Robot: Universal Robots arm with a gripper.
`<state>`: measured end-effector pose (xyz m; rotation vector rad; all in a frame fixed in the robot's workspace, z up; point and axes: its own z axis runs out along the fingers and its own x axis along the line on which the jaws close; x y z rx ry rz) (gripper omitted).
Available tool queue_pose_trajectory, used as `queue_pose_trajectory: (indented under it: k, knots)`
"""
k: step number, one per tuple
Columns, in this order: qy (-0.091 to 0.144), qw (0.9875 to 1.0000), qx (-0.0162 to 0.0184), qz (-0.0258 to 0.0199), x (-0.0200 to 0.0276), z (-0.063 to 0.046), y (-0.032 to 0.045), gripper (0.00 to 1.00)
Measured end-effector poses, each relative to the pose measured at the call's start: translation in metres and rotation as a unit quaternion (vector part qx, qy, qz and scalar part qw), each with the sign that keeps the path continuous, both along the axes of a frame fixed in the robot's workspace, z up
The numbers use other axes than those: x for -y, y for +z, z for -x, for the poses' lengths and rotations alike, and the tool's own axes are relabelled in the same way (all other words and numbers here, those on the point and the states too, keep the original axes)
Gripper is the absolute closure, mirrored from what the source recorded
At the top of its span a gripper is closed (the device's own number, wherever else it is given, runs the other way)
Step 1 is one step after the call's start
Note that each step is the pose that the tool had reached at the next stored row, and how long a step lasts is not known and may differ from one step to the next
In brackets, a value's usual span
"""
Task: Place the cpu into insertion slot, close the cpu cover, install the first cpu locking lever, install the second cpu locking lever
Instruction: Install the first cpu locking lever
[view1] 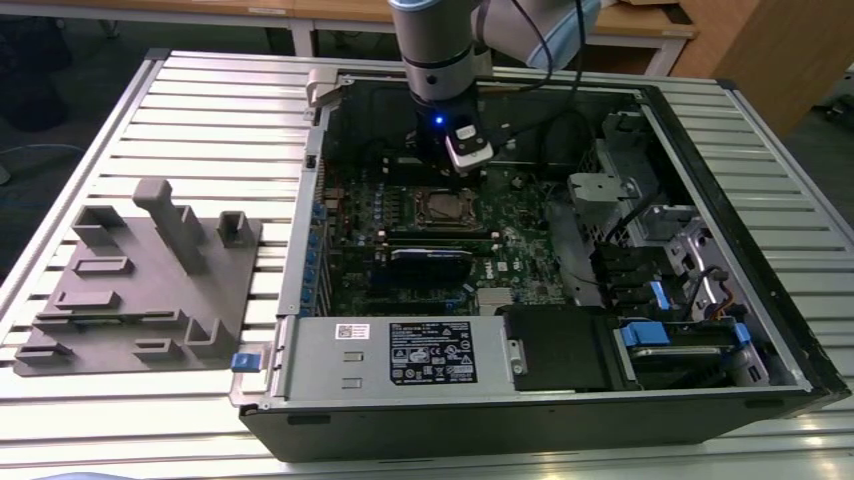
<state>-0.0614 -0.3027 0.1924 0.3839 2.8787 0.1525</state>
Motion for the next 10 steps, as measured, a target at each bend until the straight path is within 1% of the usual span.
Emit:
queue_pose_trajectory:
  k: [4,10]
  knots:
    - [0.0,1.0,-0.0005,0.0007,0.0003,0.0,0.0004,0.89]
    - [0.0,1.0,-0.0005,0.0007,0.0002,0.0,0.0016,0.89]
